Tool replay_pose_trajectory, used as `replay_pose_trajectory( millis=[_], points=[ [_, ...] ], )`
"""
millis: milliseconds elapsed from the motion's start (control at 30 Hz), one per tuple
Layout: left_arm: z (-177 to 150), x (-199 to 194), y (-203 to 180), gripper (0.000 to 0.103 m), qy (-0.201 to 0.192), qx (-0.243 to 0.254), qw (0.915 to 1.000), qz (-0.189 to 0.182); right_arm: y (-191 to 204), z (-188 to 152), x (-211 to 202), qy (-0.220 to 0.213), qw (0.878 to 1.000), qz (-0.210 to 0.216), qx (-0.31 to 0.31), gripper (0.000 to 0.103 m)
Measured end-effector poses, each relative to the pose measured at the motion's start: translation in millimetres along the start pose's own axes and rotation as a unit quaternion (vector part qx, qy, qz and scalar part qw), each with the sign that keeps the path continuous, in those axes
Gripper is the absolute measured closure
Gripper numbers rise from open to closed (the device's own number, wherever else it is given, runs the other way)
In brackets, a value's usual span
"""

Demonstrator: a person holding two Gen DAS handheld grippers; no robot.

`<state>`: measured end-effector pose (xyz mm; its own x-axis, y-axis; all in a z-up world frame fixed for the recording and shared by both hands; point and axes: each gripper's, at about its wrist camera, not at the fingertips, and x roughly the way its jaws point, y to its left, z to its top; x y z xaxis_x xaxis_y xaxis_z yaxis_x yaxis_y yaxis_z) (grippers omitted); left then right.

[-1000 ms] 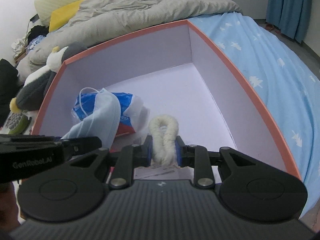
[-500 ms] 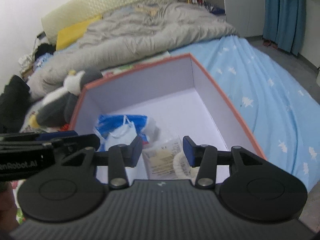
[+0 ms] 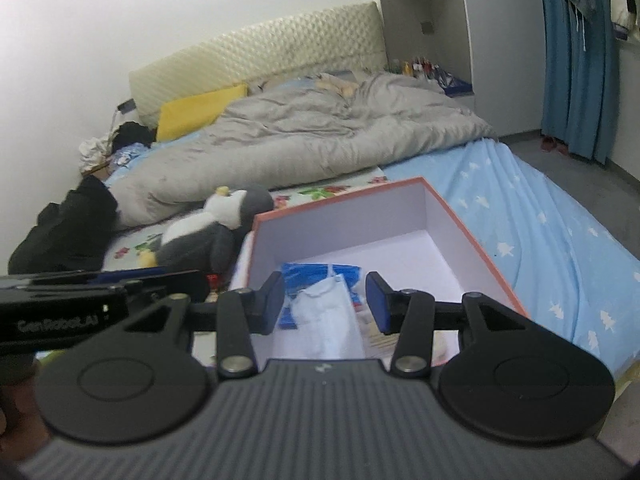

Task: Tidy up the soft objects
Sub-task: 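Open both grippers in the shoebox and withdraw them toward the pile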

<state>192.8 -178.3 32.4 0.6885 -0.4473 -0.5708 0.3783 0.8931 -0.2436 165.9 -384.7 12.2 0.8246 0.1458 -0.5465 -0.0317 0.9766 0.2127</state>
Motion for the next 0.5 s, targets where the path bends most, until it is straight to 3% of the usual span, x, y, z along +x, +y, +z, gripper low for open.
replay_pose_trajectory(
  millis=[500],
  points=[
    [-71,-90,43,0.047,-0.007,-0.010,0.9990,0.043,80,-56,-44,0.001,0.999,0.027,-0.032,0.055]
  ],
)
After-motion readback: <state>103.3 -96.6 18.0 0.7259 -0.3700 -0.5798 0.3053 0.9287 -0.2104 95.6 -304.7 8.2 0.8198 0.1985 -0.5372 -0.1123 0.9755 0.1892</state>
